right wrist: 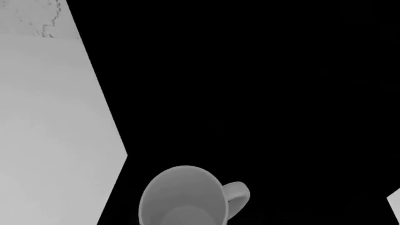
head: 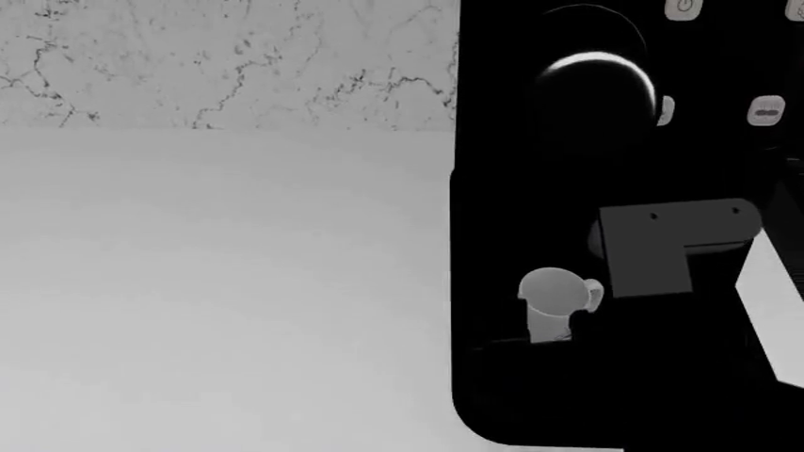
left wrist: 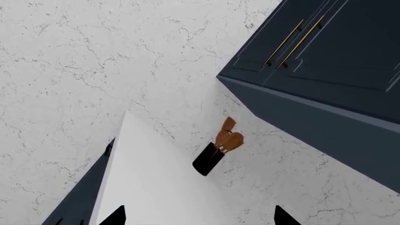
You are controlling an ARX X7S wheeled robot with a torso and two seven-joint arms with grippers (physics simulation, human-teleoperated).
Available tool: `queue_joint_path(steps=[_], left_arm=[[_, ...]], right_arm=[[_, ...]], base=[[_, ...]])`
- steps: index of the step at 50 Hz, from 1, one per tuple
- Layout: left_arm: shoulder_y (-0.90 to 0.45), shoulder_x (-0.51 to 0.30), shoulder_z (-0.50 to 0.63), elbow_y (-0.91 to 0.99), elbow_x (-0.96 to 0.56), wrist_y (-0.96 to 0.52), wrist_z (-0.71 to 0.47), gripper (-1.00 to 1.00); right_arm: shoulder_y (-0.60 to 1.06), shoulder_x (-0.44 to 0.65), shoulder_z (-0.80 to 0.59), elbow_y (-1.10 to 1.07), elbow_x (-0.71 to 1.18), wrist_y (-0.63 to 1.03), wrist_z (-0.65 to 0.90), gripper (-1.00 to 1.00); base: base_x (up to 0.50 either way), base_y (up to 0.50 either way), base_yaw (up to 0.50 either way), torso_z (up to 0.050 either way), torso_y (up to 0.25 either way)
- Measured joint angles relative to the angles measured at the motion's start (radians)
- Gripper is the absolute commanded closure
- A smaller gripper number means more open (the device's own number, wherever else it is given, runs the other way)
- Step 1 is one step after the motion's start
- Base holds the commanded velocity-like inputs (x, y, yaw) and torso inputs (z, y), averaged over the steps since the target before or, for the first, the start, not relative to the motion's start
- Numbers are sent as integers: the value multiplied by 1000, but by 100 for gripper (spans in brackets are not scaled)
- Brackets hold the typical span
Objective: Pick the mug from under the coffee machine dispenser and place it on the counter.
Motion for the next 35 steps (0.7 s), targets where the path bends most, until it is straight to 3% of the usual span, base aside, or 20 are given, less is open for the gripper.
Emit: queue_joint_path(steps=[33,34,35], left_arm=[[35,-8,17,-12,-37,36,-45,-100],[36,-9,17,-13,-38,37,-46,-100],[37,-9,18,-13,-38,39,-47,-100]], right_arm=[[28,-18,-87,153,-108,-115,-110,-100],[28,-18,-88,153,-110,-116,-111,100],[26,-17,-92,149,-102,-106,-117,100]], base=[[0,0,0,0,0],[0,0,0,0,0],[21,0,0,0,0]])
